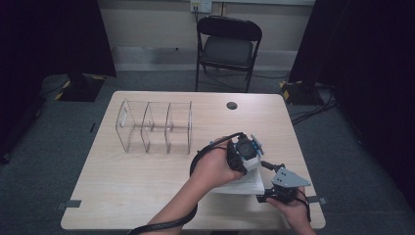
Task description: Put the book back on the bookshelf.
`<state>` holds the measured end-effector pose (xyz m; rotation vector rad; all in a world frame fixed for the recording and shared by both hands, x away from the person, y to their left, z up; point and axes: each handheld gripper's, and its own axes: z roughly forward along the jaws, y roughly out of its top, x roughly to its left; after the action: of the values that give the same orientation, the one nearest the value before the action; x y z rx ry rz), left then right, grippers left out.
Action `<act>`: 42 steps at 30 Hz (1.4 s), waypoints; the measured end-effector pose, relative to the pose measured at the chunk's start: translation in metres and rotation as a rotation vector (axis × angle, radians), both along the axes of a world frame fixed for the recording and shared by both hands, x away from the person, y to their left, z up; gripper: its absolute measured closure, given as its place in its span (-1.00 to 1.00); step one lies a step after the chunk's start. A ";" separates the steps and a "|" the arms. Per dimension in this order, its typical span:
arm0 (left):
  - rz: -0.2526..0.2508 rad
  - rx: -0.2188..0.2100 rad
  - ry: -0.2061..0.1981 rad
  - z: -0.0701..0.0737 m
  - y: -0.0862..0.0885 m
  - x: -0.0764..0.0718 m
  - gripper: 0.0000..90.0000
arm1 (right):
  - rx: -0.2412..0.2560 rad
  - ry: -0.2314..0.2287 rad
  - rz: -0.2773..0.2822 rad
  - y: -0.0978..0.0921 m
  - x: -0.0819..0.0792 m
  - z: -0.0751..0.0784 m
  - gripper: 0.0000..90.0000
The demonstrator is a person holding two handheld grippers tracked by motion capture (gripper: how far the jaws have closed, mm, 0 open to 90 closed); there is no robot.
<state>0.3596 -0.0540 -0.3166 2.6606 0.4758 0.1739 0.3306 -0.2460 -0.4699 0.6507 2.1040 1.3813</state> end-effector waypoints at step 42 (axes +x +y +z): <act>-0.097 0.008 -0.003 0.031 -0.009 -0.013 0.65 | -0.008 -0.062 0.026 -0.014 -0.009 0.039 -0.79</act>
<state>0.3469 -0.0629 -0.2857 2.6838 0.3443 0.1508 0.3214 -0.2597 -0.4305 0.5721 2.0755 1.3884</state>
